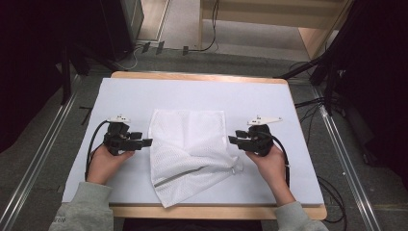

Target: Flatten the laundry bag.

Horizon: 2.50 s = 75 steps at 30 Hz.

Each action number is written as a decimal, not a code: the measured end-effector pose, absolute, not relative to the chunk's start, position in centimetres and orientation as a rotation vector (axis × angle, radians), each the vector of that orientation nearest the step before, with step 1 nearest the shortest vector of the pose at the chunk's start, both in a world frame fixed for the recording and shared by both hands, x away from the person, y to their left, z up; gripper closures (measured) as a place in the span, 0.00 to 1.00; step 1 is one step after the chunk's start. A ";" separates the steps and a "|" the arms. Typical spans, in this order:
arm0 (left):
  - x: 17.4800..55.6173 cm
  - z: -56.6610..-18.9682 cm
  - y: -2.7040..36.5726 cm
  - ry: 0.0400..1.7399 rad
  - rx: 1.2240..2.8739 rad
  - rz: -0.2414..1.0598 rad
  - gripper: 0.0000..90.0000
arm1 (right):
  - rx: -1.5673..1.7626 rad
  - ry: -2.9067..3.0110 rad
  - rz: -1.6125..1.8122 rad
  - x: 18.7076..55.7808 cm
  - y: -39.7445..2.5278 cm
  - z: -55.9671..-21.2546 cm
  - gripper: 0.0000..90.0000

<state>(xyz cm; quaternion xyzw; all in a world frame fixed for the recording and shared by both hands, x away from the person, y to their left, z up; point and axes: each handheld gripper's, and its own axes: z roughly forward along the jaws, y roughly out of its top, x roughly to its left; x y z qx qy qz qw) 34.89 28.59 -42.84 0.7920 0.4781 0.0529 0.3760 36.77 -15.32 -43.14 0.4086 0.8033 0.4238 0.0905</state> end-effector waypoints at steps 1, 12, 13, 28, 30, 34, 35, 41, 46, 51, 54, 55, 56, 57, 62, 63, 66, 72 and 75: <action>34.8 -42.8 28.6 1.226 2.026 0.134 0.44 | 1.226 2.391 1.248 37.1 -15.1 -43.4 0.67; 33.9 -43.1 28.6 1.260 2.019 0.114 0.47 | 1.281 2.405 1.189 40.2 -13.3 -45.5 0.65; 33.9 -43.2 28.6 1.262 2.017 0.112 0.47 | 1.292 2.409 1.179 40.4 -13.2 -45.8 0.64; 33.7 -45.0 26.4 1.279 2.041 0.015 0.75 | 1.198 2.438 1.038 41.1 -11.0 -47.1 0.77; 33.9 -45.5 26.1 1.282 2.056 -0.014 0.82 | 1.180 2.430 1.011 41.1 -10.8 -47.1 0.84; 34.2 -45.7 25.8 1.271 2.057 -0.050 0.99 | 1.237 2.458 1.030 41.6 -10.9 -46.9 0.99; 34.4 -45.8 25.8 1.272 2.054 -0.061 1.00 | 1.256 2.469 1.028 41.8 -10.9 -46.8 1.00; 35.0 -45.0 27.1 1.281 1.998 -0.034 1.00 | 1.297 2.451 1.048 42.8 -11.5 -46.2 1.00; 36.2 -44.4 27.5 1.279 1.986 -0.024 1.00 | 1.334 2.415 1.085 44.4 -12.4 -45.7 1.00; 38.0 -44.4 27.3 1.282 1.983 0.007 1.00 | 1.383 2.377 1.102 46.2 -13.2 -45.8 1.00; 39.3 -44.4 27.3 1.291 1.974 0.011 1.00 | 1.409 2.357 1.108 47.3 -13.7 -45.9 1.00; 39.7 -44.5 27.4 1.290 1.978 0.004 1.00 | 1.418 2.345 1.122 47.6 -13.9 -45.9 1.00; 40.1 -44.5 27.3 1.291 1.977 0.007 1.00 | 1.431 2.332 1.129 47.9 -14.0 -45.9 1.00; 40.4 -44.6 27.4 1.294 1.980 0.003 1.00 | 1.433 2.321 1.130 48.1 -14.2 -45.9 1.00; 41.8 -45.2 27.2 1.314 2.028 0.037 1.00 | 1.473 2.295 1.158 48.9 -14.8 -45.9 1.00; 42.0 -45.3 27.2 1.318 2.033 0.026 1.00 | 1.469 2.289 1.159 48.9 -14.8 -46.0 1.00; 42.4 -45.6 27.3 1.336 2.019 0.008 1.00 | 1.452 2.297 1.132 48.9 -14.5 -46.1 0.94; 42.0 -45.1 27.4 1.317 1.977 -0.029 0.87 | 1.407 2.281 1.123 47.8 -15.1 -44.8 0.81; 41.3 -44.4 27.4 1.304 1.988 -0.016 0.76 | 1.381 2.278 1.144 46.6 -15.6 -43.8 0.80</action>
